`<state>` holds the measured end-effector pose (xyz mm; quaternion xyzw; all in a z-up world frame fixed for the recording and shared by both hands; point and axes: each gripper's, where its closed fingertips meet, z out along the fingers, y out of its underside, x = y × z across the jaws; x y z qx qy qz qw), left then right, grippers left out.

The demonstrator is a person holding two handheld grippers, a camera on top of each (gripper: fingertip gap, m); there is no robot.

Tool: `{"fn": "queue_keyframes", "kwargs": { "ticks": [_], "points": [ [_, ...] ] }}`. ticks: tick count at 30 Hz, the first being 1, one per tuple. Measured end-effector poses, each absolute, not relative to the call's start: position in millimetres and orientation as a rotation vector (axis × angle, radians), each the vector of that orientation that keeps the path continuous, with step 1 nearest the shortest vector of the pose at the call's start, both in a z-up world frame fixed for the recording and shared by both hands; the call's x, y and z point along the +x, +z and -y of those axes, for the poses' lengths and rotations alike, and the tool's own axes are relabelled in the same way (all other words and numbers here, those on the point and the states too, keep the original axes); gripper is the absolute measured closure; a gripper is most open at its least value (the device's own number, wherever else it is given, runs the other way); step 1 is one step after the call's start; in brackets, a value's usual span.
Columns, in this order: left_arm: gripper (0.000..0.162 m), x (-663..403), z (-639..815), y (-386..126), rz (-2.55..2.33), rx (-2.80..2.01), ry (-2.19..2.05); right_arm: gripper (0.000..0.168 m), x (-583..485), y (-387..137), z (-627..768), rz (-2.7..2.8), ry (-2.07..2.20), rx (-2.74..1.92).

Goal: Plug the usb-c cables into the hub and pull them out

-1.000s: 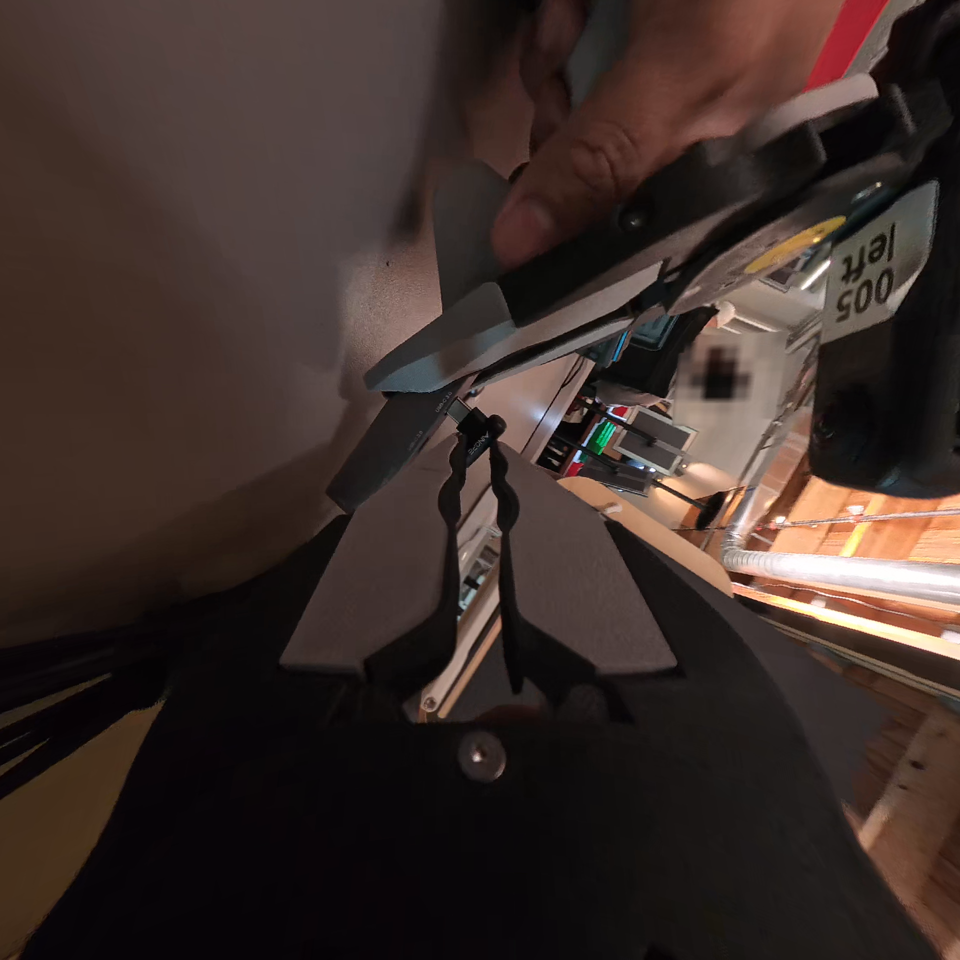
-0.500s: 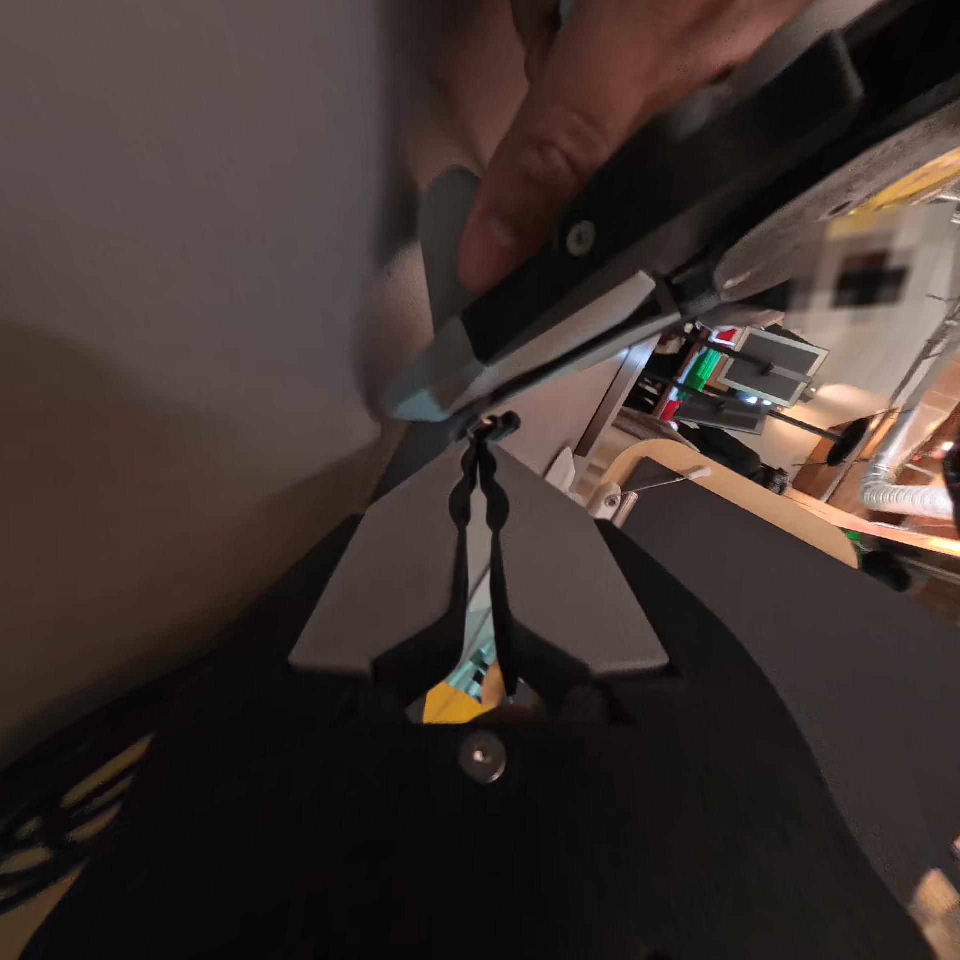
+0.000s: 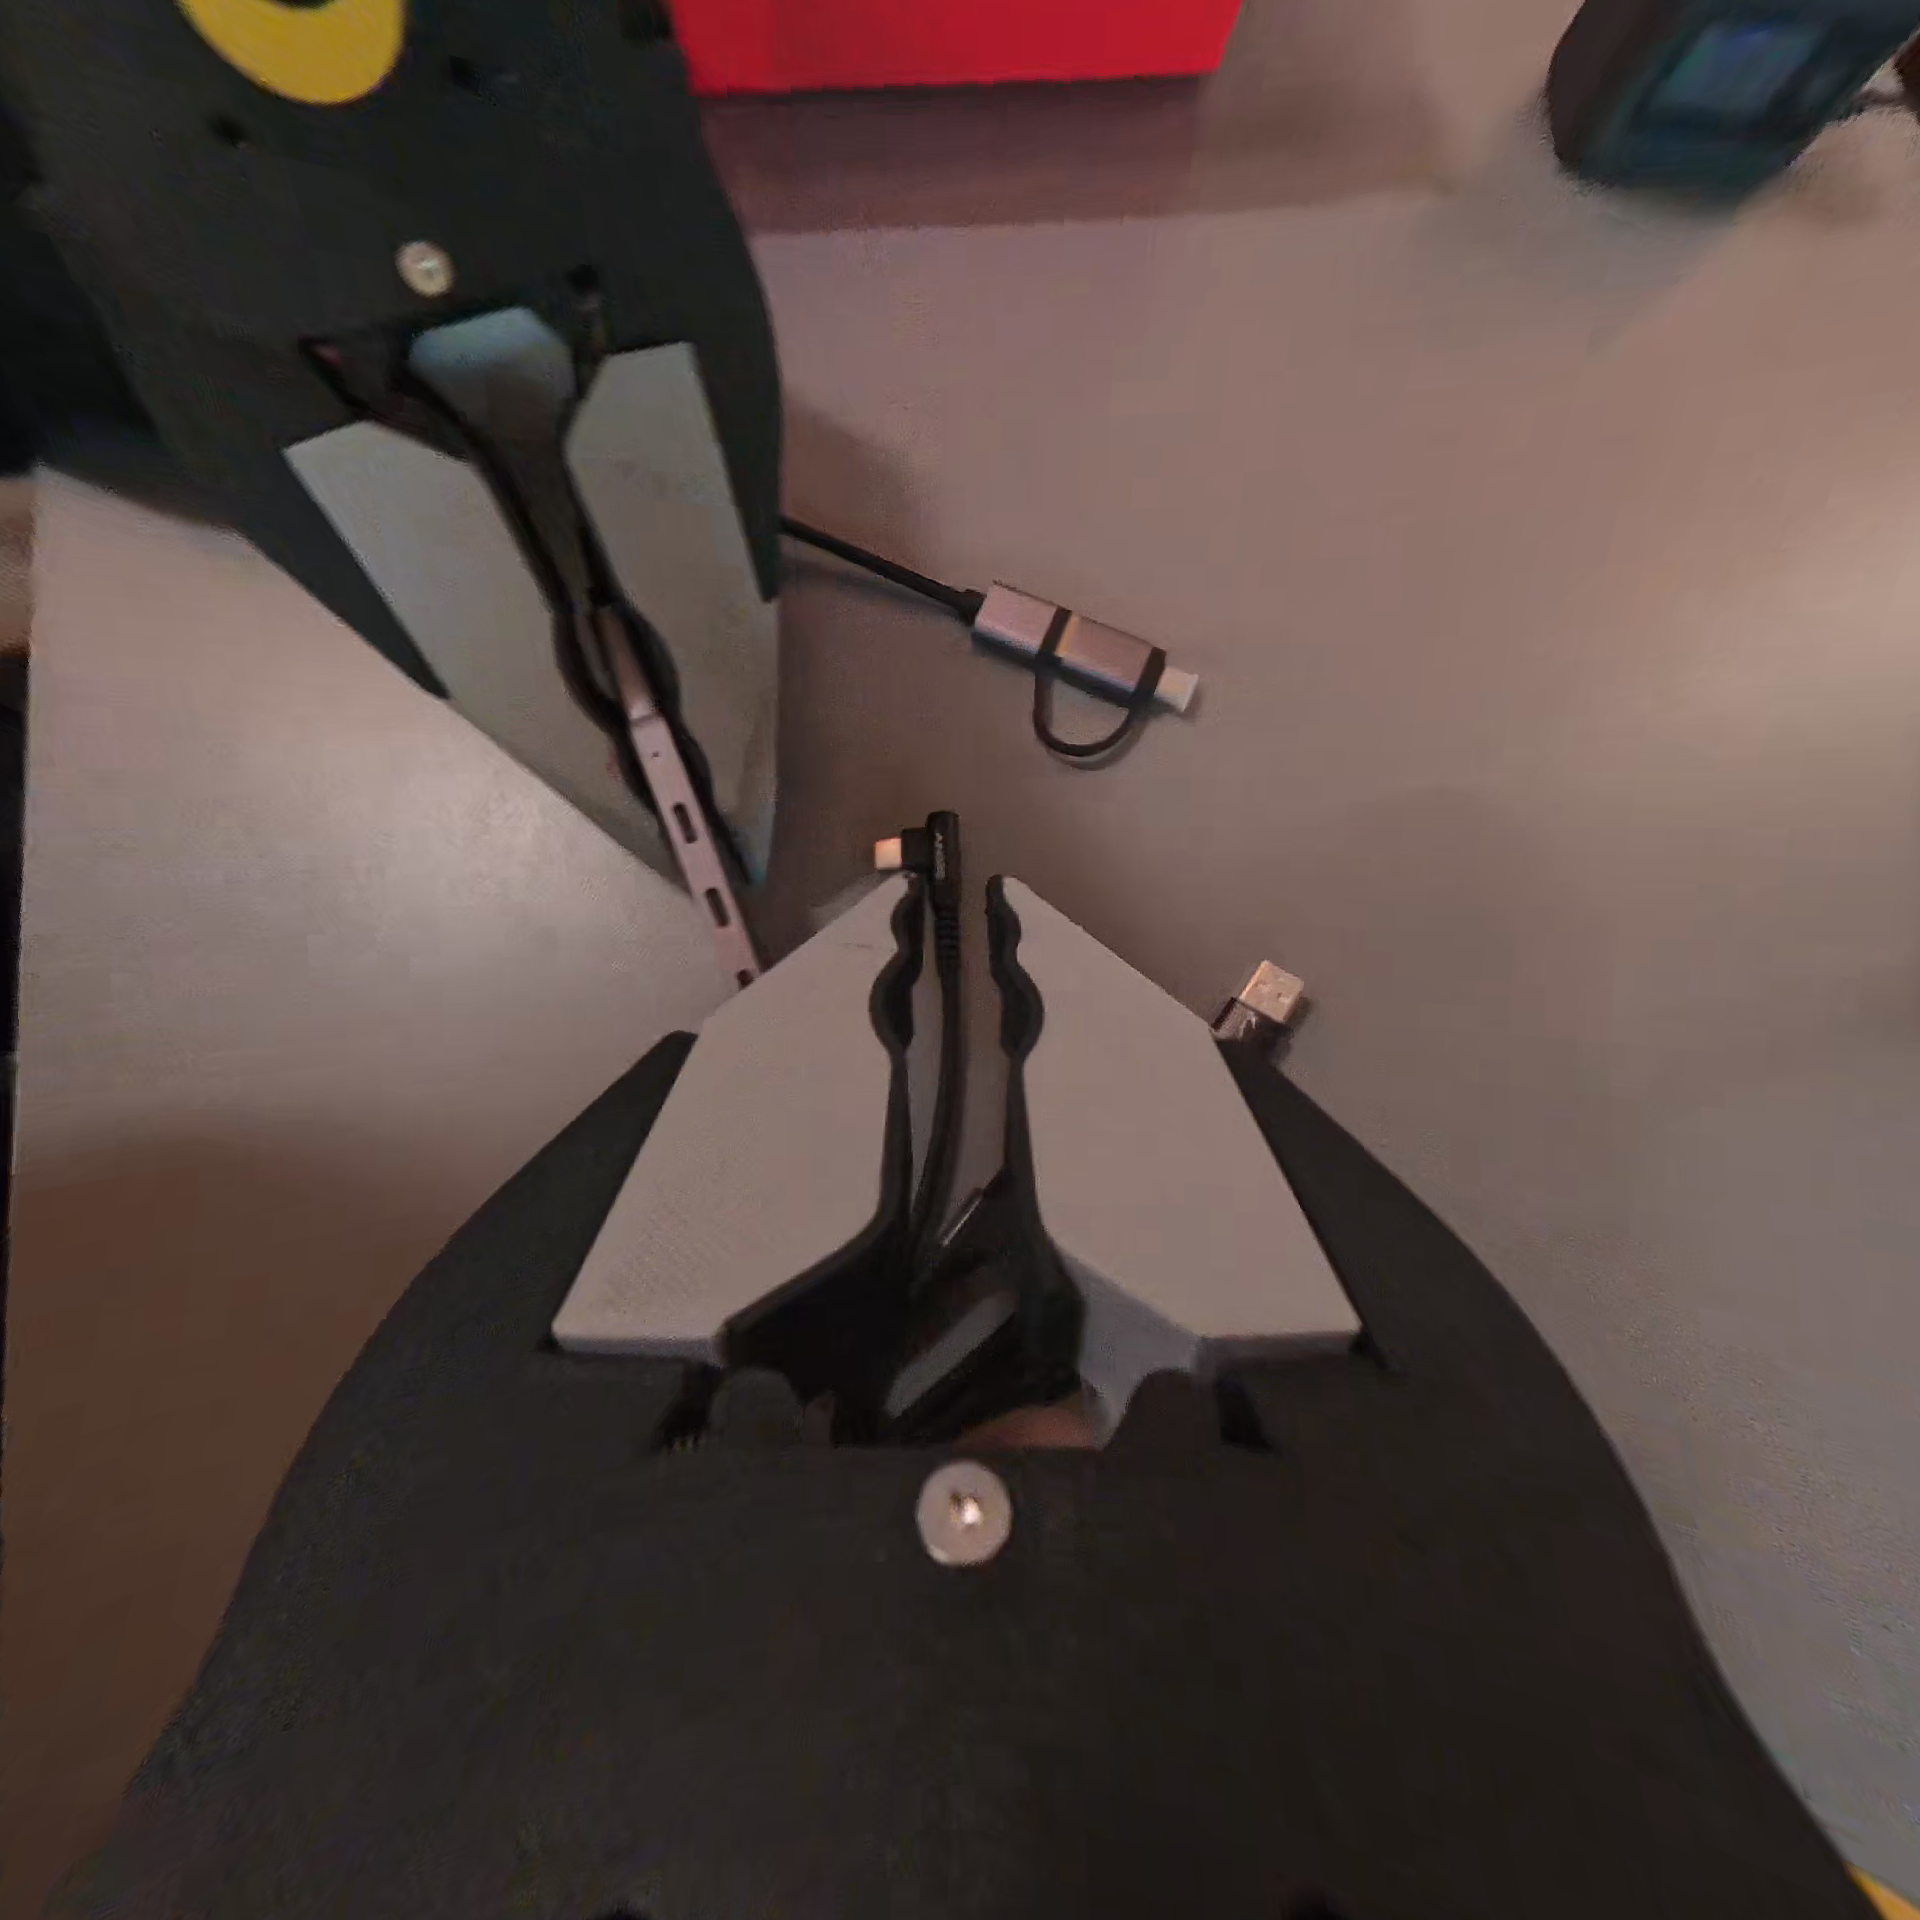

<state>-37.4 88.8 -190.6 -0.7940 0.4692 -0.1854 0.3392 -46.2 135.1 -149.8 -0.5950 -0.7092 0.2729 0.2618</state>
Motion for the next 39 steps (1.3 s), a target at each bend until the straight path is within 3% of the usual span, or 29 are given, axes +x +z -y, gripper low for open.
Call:
{"fn": "queue_keyframes", "kwargs": {
  "ticks": [9, 17, 25, 39],
  "points": [
    [0.155, -39, -86, -193, -1.242, -2.065, -0.491, 0.146, -65, -192, -132, 2.024, 0.759, -1.776],
    [0.154, -41, -88, -193, -1.221, -2.067, -0.475, 0.163, -67, -193, -119, 2.032, 0.916, -1.732],
    [0.155, -47, -97, -192, -1.153, -2.091, -0.435, 0.164, -64, -144, -121, 1.866, 1.062, -1.546],
    [0.155, -45, -104, -186, -0.951, -2.150, -0.642, 0.164, -75, -140, -109, 1.908, 0.427, -1.081]
  ]
}}
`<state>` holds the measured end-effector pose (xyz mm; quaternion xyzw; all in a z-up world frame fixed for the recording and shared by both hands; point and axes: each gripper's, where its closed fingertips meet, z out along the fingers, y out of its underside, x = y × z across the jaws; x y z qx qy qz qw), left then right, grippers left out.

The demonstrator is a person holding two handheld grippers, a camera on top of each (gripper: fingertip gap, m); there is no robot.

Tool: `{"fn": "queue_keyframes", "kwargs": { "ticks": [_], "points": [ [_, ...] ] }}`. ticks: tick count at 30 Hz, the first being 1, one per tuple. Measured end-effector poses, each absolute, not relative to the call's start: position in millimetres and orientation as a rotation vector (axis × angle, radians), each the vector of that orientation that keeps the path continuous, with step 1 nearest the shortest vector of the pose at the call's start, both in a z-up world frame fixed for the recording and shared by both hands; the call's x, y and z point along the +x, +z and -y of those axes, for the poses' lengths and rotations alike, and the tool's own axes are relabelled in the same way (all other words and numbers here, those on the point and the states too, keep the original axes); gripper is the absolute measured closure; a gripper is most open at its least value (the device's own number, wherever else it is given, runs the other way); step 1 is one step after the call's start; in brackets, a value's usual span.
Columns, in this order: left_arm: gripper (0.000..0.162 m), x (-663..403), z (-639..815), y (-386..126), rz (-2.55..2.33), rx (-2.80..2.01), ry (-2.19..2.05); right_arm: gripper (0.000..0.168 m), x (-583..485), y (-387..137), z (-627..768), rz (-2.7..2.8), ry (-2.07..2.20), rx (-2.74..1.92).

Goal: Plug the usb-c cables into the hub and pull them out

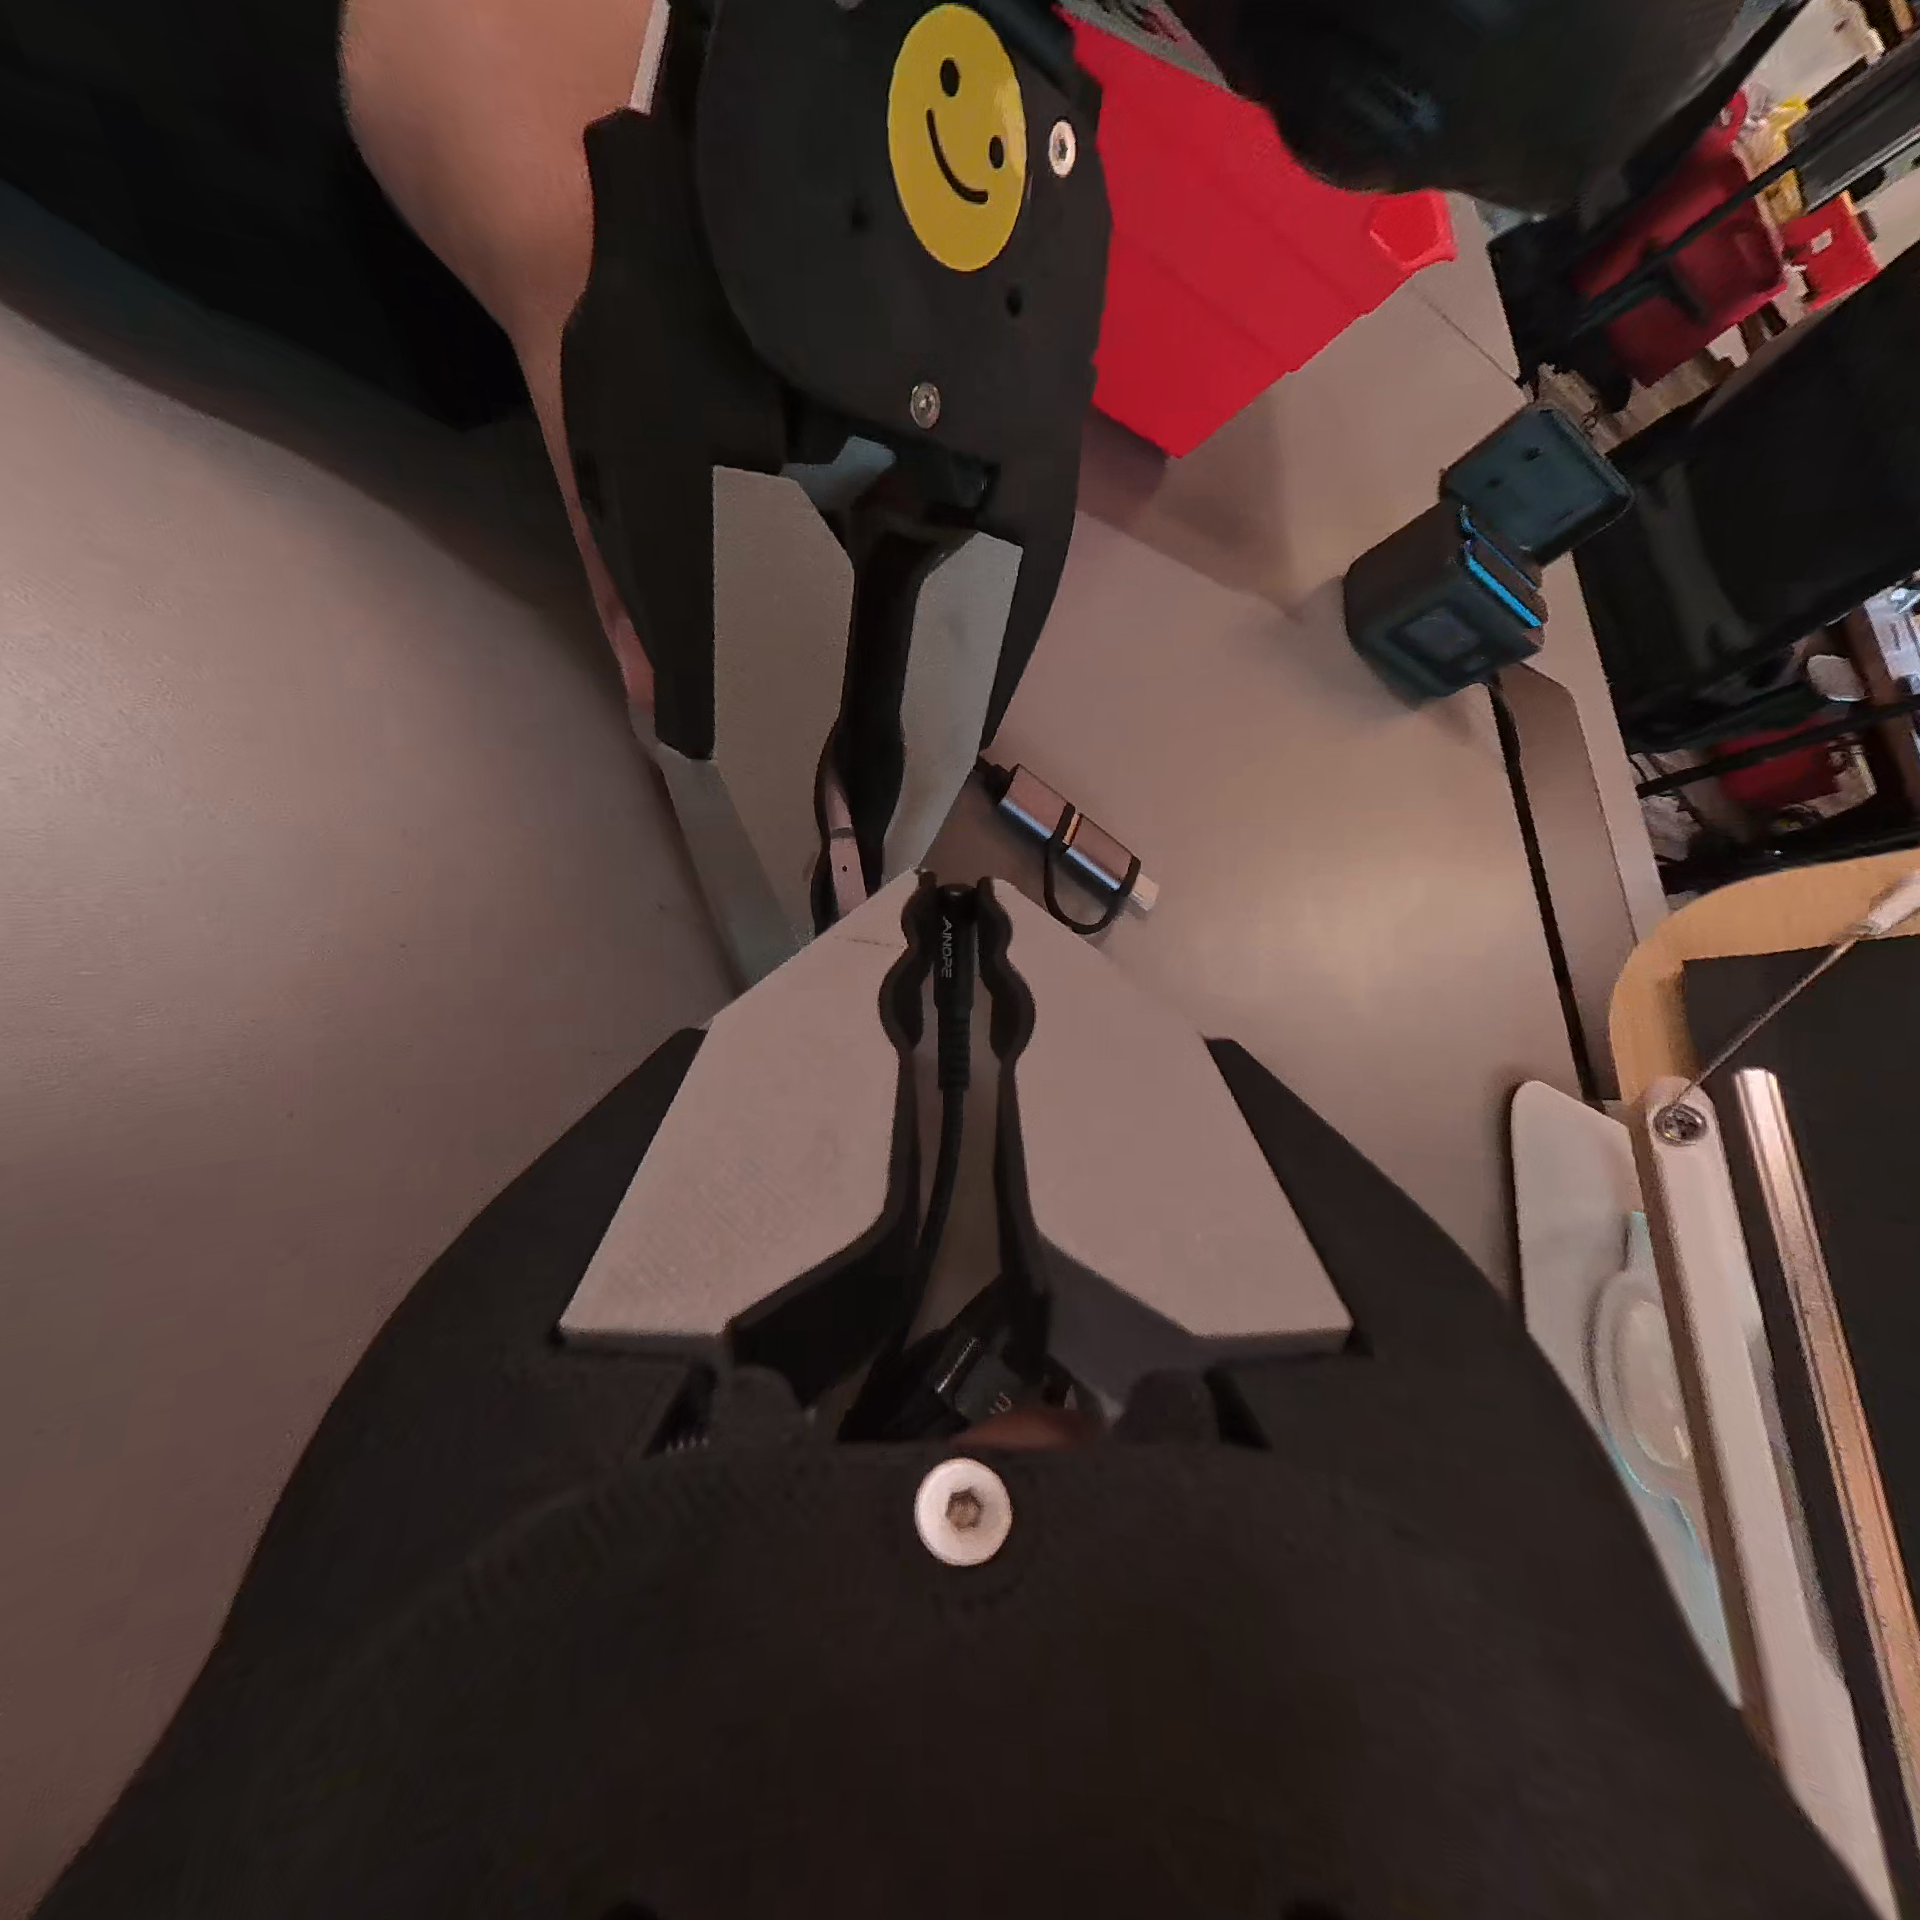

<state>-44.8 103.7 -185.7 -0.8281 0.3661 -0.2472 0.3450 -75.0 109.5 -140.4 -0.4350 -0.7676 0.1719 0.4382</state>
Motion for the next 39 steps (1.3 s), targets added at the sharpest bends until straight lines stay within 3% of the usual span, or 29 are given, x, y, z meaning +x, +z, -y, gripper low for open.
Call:
{"fn": "queue_keyframes", "kwargs": {
  "ticks": [21, 31, 39],
  "points": [
    [0.155, -49, -116, -182, -0.889, -2.131, -0.540, 0.164, -73, -138, -113, 1.892, 0.146, -0.878],
    [0.155, -55, -125, -175, -0.845, -2.085, -0.471, 0.163, -74, -131, -115, 1.784, 0.484, -1.063],
    [0.154, -53, -131, -172, -1.043, -1.928, -0.159, 0.158, -60, -129, -116, 1.824, 0.848, -1.232]
  ]
}}
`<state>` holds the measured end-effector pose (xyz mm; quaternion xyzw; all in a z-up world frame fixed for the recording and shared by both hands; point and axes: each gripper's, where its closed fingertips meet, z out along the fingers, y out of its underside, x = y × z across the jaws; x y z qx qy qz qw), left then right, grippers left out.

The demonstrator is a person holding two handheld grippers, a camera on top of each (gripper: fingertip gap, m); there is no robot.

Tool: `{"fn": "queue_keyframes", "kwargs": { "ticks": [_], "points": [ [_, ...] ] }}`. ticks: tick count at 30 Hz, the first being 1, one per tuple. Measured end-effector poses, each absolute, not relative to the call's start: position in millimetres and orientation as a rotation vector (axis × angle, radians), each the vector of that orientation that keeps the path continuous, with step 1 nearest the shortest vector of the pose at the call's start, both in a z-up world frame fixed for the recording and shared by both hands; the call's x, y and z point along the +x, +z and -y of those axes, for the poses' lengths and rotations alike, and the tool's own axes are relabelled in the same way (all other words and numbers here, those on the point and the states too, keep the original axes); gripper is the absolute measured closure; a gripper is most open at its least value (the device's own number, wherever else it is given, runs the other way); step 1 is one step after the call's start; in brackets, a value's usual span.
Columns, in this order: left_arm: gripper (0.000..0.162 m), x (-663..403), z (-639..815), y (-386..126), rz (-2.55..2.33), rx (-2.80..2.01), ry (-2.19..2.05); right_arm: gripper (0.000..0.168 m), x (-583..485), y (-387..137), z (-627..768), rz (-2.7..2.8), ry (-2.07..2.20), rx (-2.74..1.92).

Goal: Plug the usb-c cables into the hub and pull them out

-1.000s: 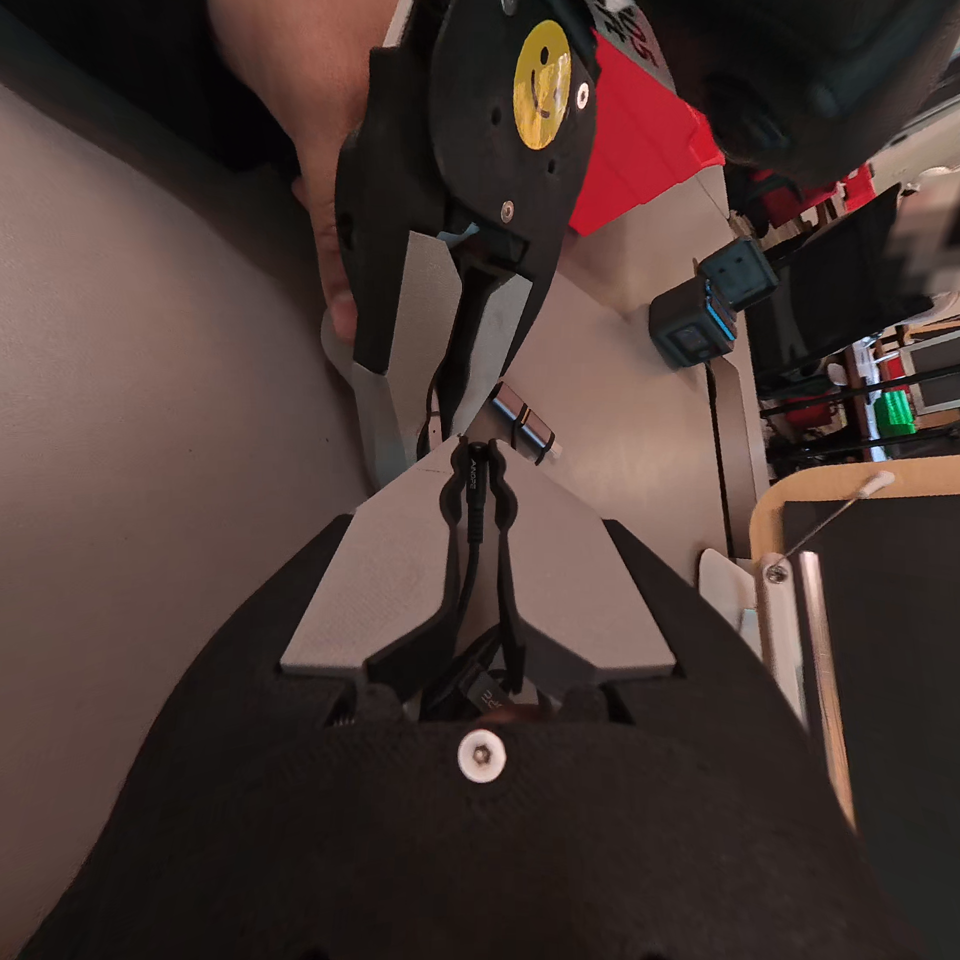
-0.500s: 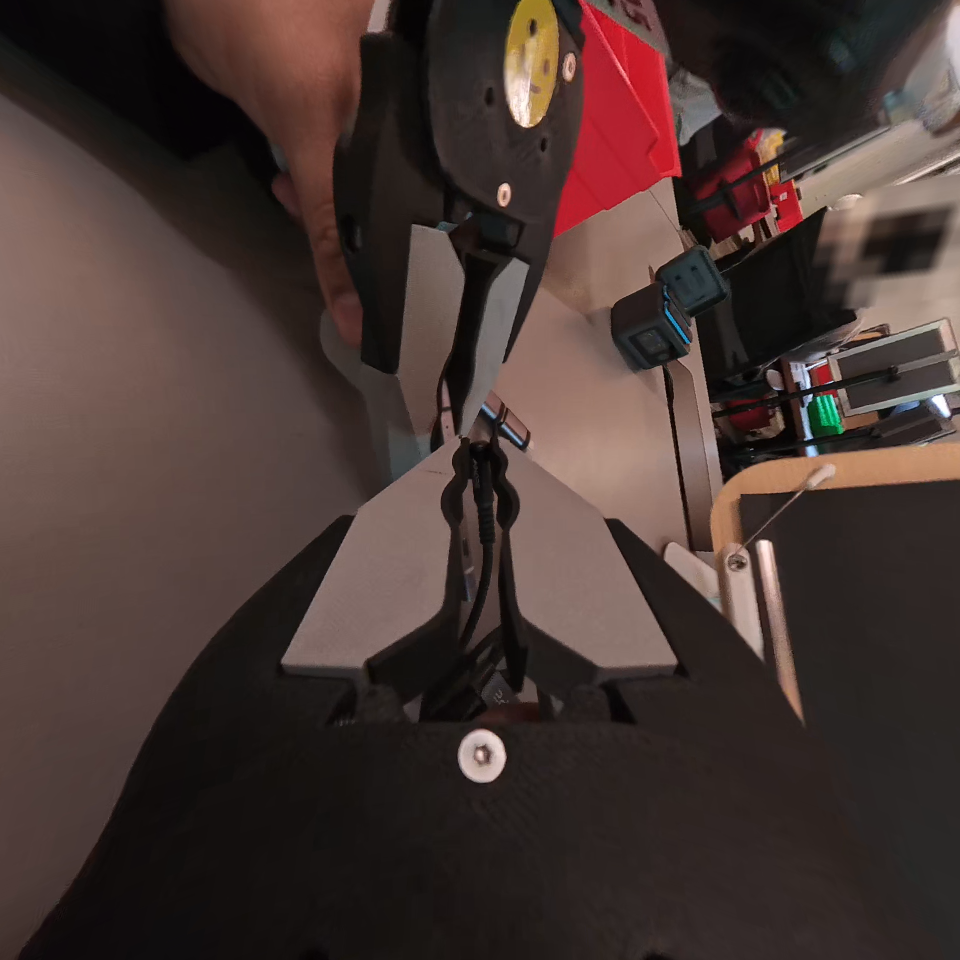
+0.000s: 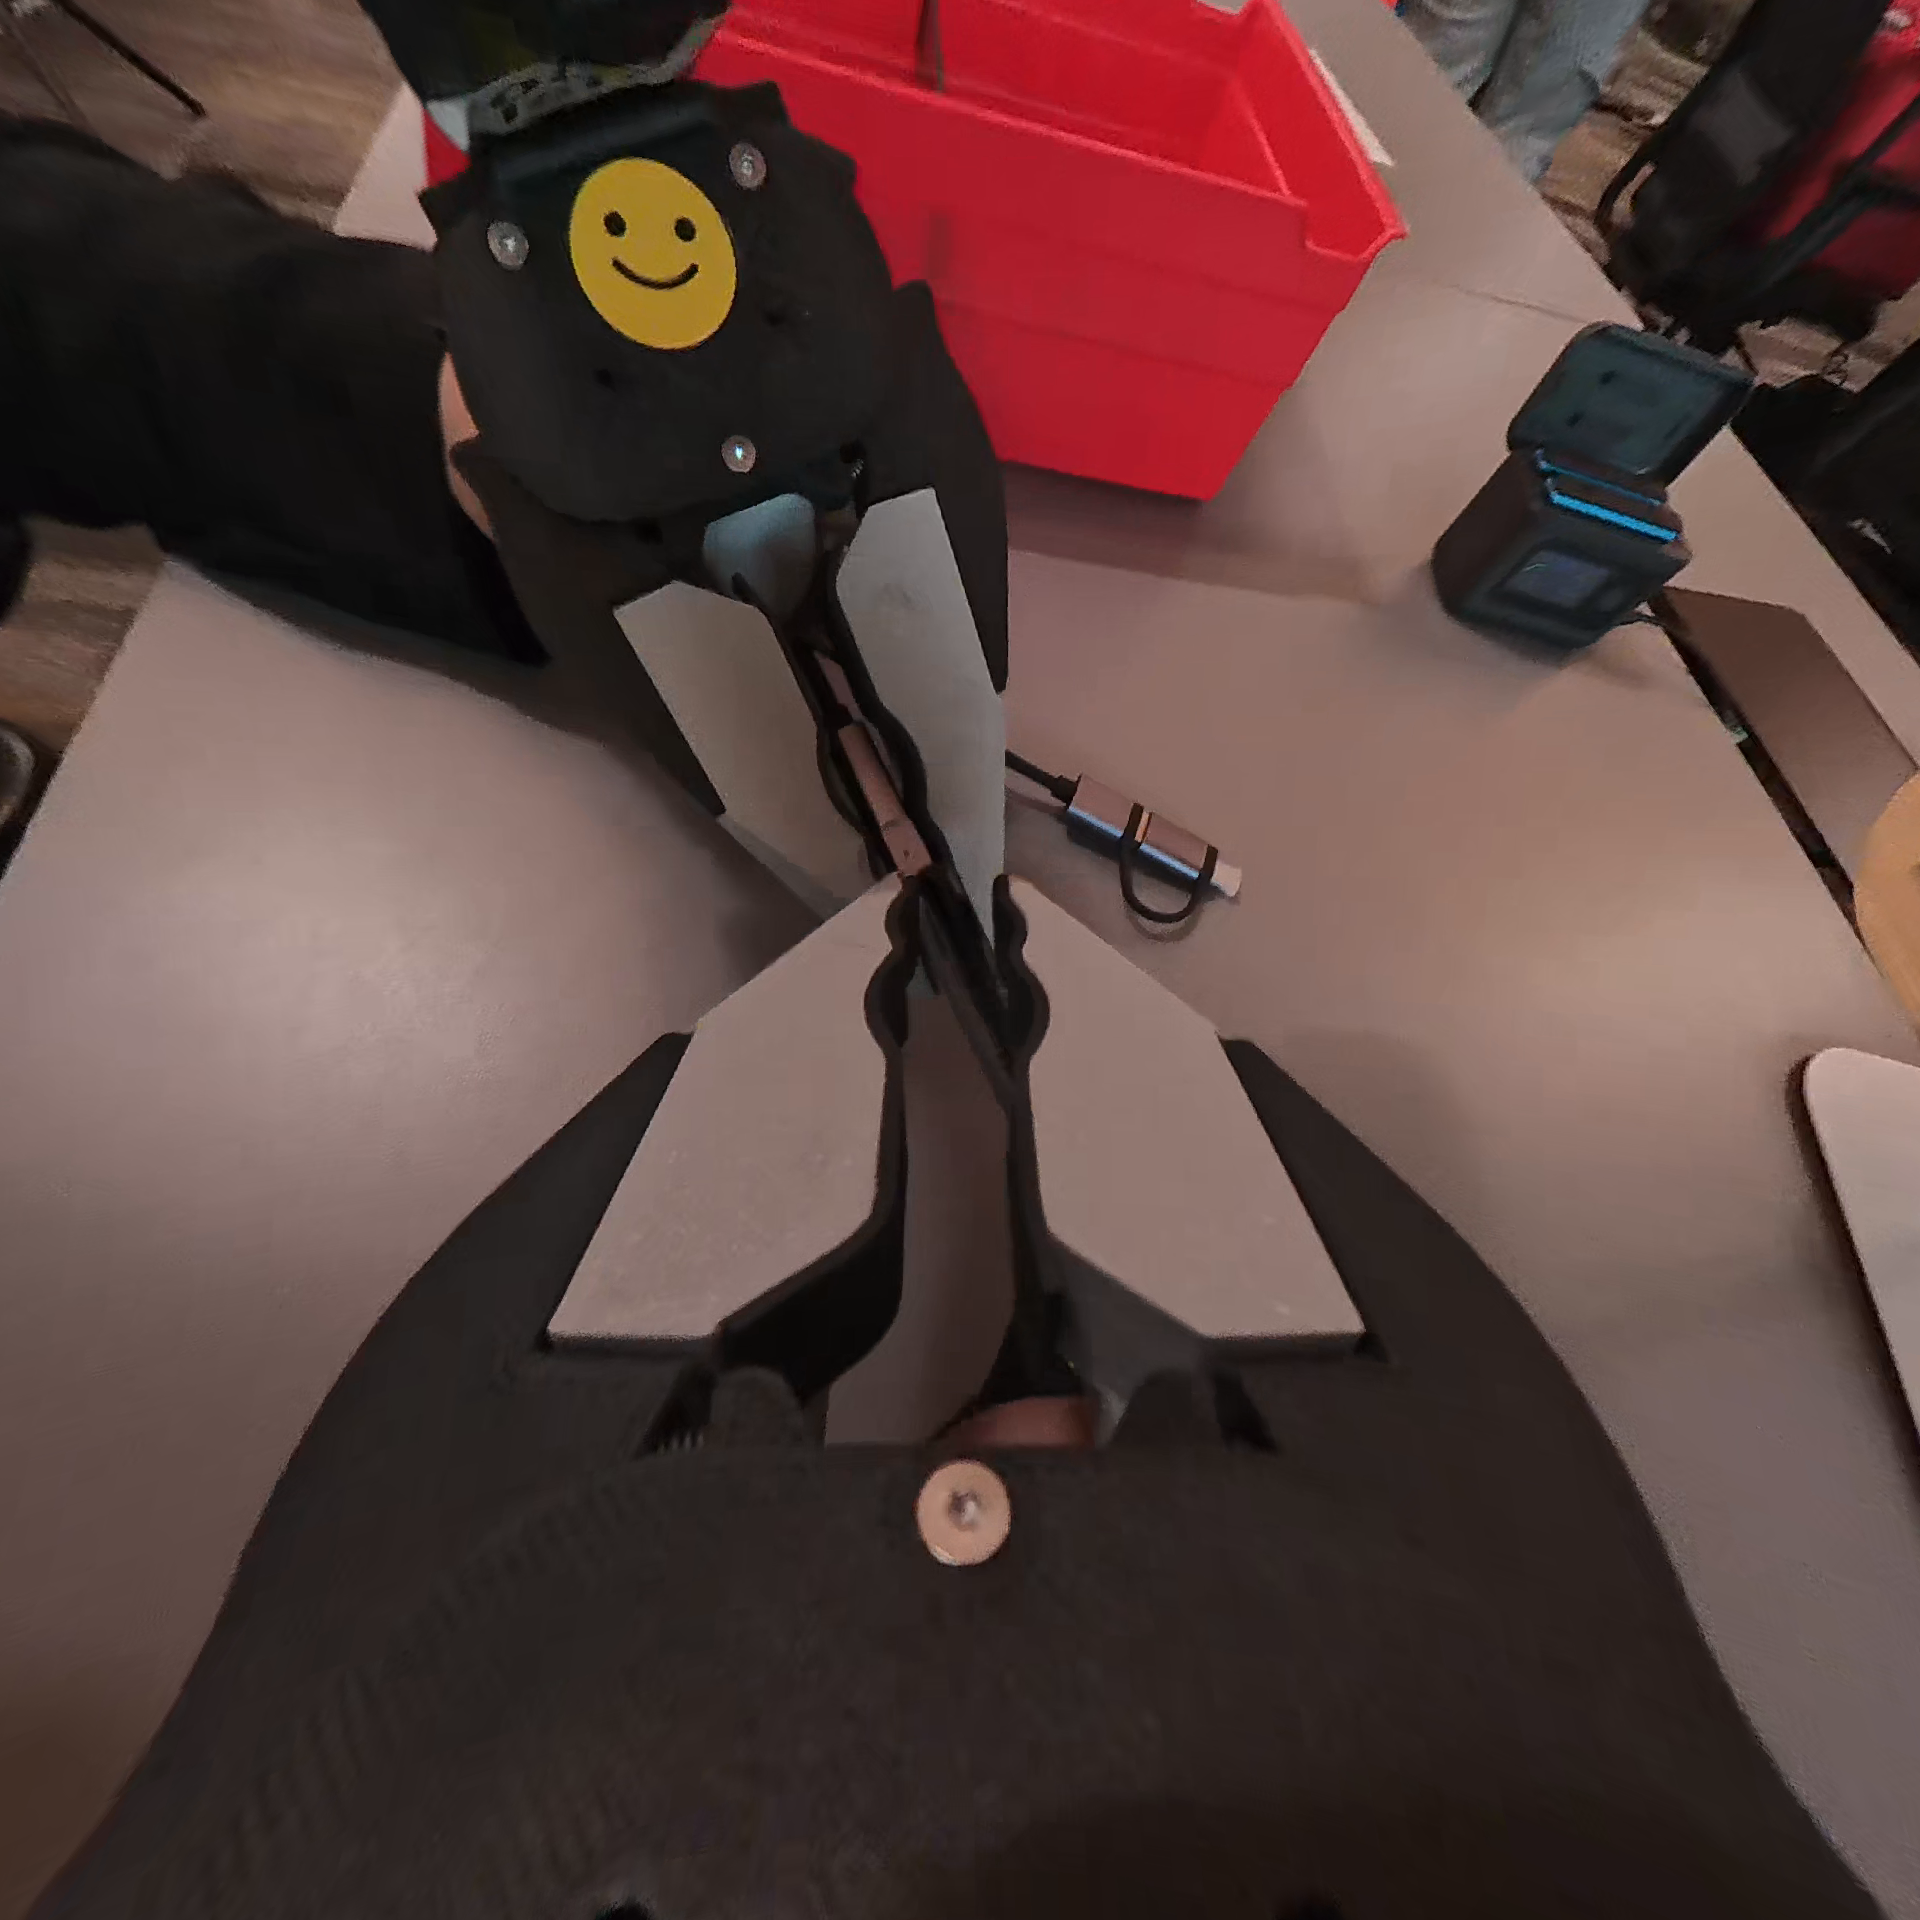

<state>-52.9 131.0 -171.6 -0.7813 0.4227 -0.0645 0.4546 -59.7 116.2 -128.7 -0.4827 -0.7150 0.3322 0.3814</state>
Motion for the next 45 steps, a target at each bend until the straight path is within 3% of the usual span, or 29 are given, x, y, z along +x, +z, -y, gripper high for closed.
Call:
{"fn": "queue_keyframes", "kwargs": {
  "ticks": [14, 21, 30, 37, 41, 45],
  "points": [
    [0.155, -53, -130, -177, -1.150, -1.882, -0.026, 0.162, -55, -139, -111, 1.918, 0.681, -1.076],
    [0.155, -52, -127, -187, -1.161, -1.942, -0.001, 0.163, -54, -150, -108, 2.039, 0.388, -0.968],
    [0.156, -47, -121, -188, -1.143, -1.966, -0.085, 0.163, -51, -153, -104, 2.055, 0.485, -0.950],
    [0.155, -56, -135, -183, -1.177, -1.875, 0.119, 0.162, -57, -149, -113, 1.958, 0.536, -1.021],
    [0.155, -49, -134, -176, -1.184, -1.807, 0.067, 0.141, -52, -138, -120, 1.912, 0.503, -1.036],
    [0.155, -42, -128, -170, -1.230, -1.721, 0.075, 0.140, -46, -146, -124, 1.964, 0.419, -1.023]
  ]
}}
